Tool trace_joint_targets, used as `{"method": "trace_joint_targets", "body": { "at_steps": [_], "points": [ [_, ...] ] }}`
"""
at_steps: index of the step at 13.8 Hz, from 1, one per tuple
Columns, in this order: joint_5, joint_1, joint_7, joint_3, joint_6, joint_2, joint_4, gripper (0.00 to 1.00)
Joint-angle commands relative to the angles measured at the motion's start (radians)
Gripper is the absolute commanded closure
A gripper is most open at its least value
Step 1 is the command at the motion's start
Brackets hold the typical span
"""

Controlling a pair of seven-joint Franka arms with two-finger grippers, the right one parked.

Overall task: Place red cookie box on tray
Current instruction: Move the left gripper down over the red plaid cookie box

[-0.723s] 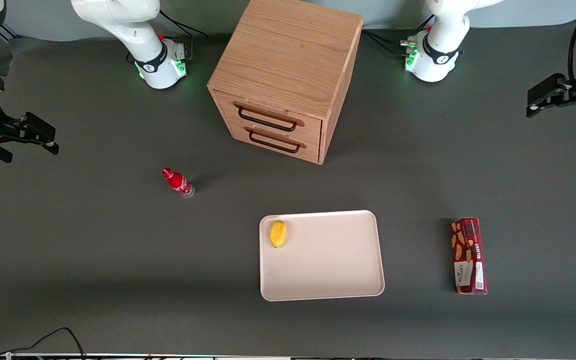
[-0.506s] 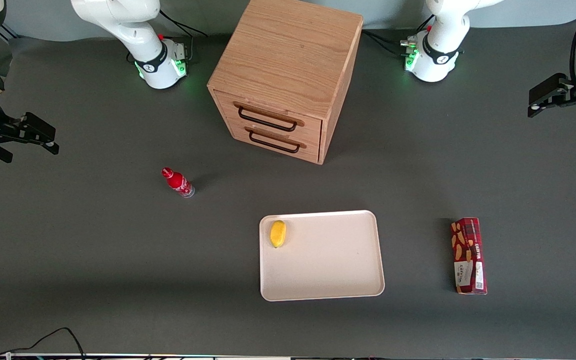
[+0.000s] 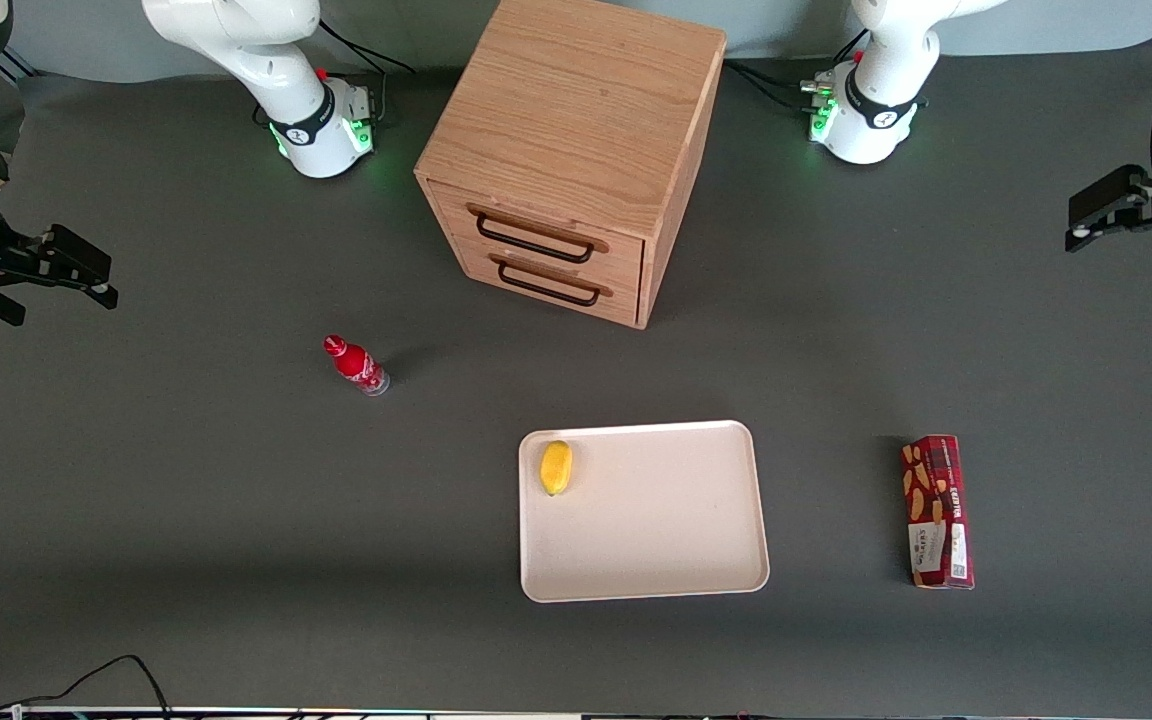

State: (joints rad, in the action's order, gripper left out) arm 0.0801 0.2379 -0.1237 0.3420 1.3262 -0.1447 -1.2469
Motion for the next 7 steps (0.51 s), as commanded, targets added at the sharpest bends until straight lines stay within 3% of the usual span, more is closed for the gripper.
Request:
{"method": "trace_joint_targets", "body": {
  "at_steps": [1, 4, 7],
  "points": [
    [-0.005, 0.0, -0.007, 0.0, 0.088, -0.068, 0.011, 0.0],
    [0.003, -0.006, 0.013, 0.0, 0.278, -0.221, 0.023, 0.0],
    [0.099, -0.017, 0.024, -0.001, 0.506, -0.404, 0.023, 0.0]
  ]
}}
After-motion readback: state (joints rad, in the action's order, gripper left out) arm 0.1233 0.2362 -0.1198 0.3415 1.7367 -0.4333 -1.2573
